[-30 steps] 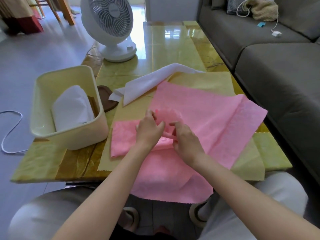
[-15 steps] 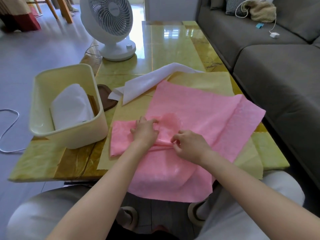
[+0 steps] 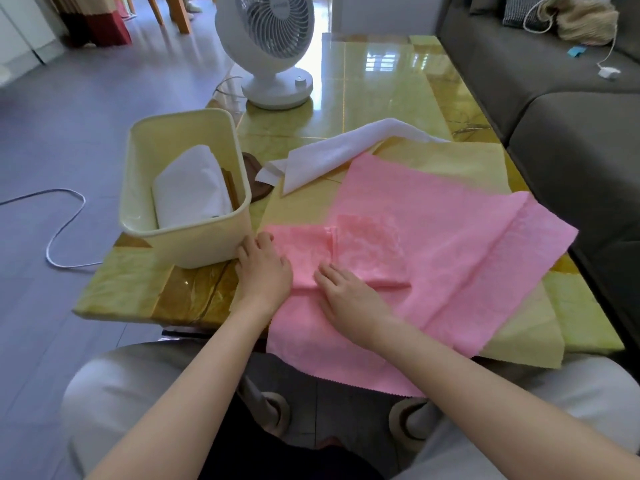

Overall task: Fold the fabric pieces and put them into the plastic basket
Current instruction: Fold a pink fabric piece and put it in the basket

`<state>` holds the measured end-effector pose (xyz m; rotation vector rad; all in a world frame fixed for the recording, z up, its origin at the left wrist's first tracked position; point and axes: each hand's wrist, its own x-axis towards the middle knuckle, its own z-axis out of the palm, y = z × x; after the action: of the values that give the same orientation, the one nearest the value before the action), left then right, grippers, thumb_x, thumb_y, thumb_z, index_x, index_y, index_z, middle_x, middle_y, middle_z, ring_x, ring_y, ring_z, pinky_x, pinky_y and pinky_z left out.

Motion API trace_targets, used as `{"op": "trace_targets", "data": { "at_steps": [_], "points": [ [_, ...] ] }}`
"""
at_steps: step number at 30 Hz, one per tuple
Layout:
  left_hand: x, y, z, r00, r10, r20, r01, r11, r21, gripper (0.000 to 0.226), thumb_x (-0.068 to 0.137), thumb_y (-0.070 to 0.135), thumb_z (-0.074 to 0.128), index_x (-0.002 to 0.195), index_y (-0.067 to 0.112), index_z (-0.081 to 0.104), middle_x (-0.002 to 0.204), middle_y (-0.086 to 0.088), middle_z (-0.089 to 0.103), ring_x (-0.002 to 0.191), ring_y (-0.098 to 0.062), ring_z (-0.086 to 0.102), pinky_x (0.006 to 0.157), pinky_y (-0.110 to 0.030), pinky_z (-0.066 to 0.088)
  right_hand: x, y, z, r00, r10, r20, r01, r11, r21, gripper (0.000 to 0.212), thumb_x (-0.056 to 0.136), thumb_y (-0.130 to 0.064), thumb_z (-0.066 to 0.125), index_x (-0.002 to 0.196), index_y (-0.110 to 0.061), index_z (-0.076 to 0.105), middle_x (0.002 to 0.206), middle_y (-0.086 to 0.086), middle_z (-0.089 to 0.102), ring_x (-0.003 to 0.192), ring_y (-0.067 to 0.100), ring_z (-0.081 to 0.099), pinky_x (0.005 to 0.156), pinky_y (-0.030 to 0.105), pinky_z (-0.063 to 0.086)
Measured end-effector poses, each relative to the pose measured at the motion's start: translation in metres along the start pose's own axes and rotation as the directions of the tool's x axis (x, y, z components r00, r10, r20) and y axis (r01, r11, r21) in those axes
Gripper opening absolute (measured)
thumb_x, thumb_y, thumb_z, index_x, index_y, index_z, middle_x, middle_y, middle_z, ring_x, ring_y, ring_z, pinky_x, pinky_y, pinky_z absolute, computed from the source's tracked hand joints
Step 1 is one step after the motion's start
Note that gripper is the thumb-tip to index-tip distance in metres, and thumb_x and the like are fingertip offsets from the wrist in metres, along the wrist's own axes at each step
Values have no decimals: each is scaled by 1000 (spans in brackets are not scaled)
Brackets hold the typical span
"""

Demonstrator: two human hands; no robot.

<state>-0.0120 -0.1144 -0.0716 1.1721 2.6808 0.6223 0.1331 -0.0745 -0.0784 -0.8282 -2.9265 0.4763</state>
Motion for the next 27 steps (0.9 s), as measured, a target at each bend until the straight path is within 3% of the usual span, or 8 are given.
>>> {"op": "trace_targets", "data": {
  "at_steps": [2,5,10,14,18,22,25,27],
  "points": [
    [-2,1,-1,999,-36,7,36,999,-37,46,92,17,49,133,4,33,135,-19,34,123,-36,36,102,-41,36,1,2,1,1000,-1,-14,1,1000,-12,42,98,-14,43,135,4,42,145,21,38,137,33,33,113,37,25],
    [-2,2,-5,998,-47,38,52,989,-136,51,92,12,47,137,0,26,138,-21,32,123,-36,39,102,-40,37,7,4,-9,1000,-12,-23,10,997,-78,33,101,-21,37,118,-3,59,127,12,55,119,29,50,95,38,42],
    [-4,5,-21,992,-88,86,113,928,-355,47,90,7,51,130,3,26,122,-19,47,90,-28,53,72,-34,42,13,1,-19,998,45,50,-40,995,-88,36,101,-26,33,112,-7,62,119,6,56,112,27,51,85,38,45],
    [-8,22,-33,1000,-9,-22,-2,886,-464,47,87,3,53,128,4,30,110,-15,51,87,-23,54,71,-34,46,15,3,-24,992,119,26,-122,984,131,31,99,-21,39,110,-4,62,117,12,58,107,31,55,87,37,45],
    [-14,56,-42,995,46,-87,-88,807,-584,32,94,19,49,122,7,39,102,-6,56,89,-21,58,70,-25,46,11,1,-42,980,180,-87,-119,873,472,35,96,-8,40,131,-6,43,111,12,65,100,28,60,82,29,41],
    [-24,87,-41,986,147,-75,-159,720,-676,22,99,21,42,115,6,45,88,6,55,79,-11,59,62,-12,45,8,11,-62,881,407,-242,-154,729,667,26,100,-20,34,106,-9,57,87,-1,59,84,22,58,78,31,44],
    [-27,99,-27,967,256,0,-192,725,-662,19,98,14,42,114,6,47,93,-1,60,90,-23,63,79,-31,52,4,32,-68,838,507,-201,-266,701,662,42,98,-42,36,84,-9,58,78,1,59,79,26,59,71,36,49],
    [-26,102,-15,948,315,57,-212,752,-624,22,94,6,42,115,6,49,107,-10,62,98,-26,61,85,-34,48,1,45,-69,831,534,-155,-377,746,549,38,97,-40,42,80,-9,54,80,7,59,75,26,54,57,30,35]
  ]
}}
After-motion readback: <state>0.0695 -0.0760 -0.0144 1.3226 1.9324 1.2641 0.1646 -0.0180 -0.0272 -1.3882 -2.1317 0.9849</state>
